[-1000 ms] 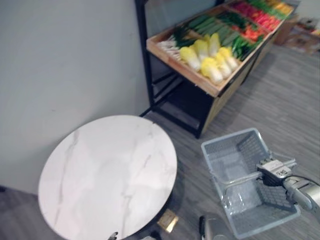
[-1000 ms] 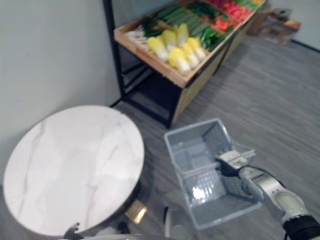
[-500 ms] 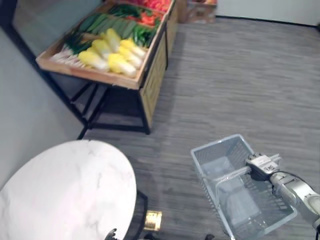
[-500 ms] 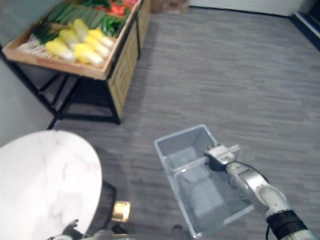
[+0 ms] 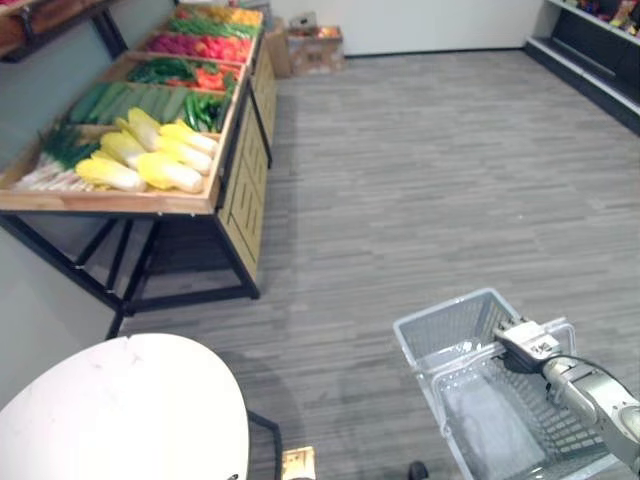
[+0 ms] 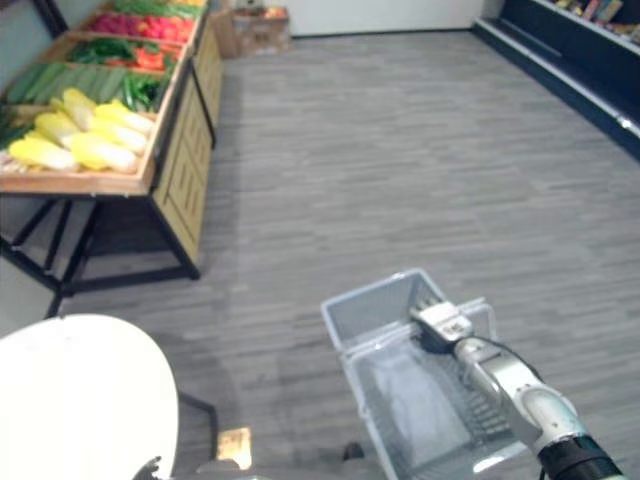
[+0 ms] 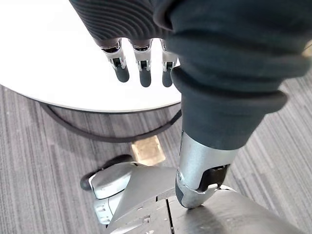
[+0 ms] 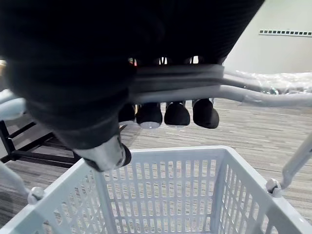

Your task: Pick vegetable in the basket

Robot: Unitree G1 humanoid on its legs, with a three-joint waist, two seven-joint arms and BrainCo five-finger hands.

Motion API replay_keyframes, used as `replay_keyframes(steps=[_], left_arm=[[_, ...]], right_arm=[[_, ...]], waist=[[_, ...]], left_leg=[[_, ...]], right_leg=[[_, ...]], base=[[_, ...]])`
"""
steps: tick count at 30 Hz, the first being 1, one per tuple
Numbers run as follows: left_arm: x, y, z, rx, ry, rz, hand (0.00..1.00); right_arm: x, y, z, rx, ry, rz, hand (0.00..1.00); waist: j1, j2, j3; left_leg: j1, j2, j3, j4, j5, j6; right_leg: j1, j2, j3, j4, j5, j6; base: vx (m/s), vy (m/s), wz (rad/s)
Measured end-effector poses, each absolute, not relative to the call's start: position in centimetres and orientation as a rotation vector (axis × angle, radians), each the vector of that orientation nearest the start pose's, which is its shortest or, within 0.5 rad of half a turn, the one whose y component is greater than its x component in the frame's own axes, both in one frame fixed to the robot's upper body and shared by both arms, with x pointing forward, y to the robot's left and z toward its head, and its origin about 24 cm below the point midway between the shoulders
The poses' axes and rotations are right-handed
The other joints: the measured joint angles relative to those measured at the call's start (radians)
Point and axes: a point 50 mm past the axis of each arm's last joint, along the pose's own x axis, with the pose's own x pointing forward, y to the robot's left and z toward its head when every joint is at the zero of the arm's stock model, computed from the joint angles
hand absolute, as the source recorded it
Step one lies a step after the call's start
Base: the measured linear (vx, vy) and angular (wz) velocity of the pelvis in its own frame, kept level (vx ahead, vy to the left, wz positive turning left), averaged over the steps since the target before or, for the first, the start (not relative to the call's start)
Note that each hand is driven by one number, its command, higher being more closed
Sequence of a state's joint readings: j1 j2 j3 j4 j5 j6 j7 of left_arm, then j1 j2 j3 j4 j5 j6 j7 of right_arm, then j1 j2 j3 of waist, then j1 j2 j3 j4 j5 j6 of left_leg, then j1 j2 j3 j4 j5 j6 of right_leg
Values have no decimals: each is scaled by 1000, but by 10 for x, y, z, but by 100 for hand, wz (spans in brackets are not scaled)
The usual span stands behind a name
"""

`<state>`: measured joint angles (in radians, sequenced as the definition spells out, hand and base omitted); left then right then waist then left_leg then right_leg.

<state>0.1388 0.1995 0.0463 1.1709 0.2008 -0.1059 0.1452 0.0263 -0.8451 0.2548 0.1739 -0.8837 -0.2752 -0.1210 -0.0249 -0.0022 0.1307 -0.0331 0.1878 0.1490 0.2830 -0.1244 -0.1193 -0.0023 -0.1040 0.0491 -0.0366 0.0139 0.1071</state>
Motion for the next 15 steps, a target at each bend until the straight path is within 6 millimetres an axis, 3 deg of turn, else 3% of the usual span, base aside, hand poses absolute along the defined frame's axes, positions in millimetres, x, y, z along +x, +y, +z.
replay_keyframes(steps=[4,7,8,10,12,14,15], left_arm=[[56,237,-162,390,1180,155,0],[56,236,-162,389,1180,152,0],[56,237,-162,397,1181,147,0],[56,236,-162,409,1179,129,0],[59,235,-162,416,1173,118,0],[60,234,-162,423,1171,105,0],[61,236,-162,438,1170,93,0]], right_arm=[[231,-257,36,-1659,-75,449,100],[230,-262,31,-1662,-42,448,100],[229,-267,26,-1660,-6,446,100],[228,-267,25,-1654,3,438,100],[224,-270,21,-1638,29,420,100],[226,-271,21,-1634,40,384,100],[226,-273,23,-1635,45,363,100]], waist=[[0,16,7],[2,16,7],[8,2,12],[4,4,11],[5,-4,16],[6,10,18],[-2,-11,34]], left_leg=[[1,-10,-6,-41,-26,-5],[8,-18,-21,-86,-58,-6],[24,-42,8,-78,-98,2],[22,-51,13,-62,-114,7],[17,-64,2,-43,-138,24],[23,-68,-1,-46,-149,43],[44,-80,3,-42,-157,52]], right_leg=[[-24,-4,3,-8,19,17],[-35,-6,12,-36,35,35],[-40,-34,28,-34,40,32],[-53,-43,34,-10,38,29],[-116,-42,37,127,0,21],[-215,-32,31,333,-18,-4],[-295,-37,32,517,-19,-27]], base=[[-67,95,-3],[-106,117,-18],[-104,216,-50],[-23,145,-33],[65,70,-19],[7,50,-20],[20,93,-7]])
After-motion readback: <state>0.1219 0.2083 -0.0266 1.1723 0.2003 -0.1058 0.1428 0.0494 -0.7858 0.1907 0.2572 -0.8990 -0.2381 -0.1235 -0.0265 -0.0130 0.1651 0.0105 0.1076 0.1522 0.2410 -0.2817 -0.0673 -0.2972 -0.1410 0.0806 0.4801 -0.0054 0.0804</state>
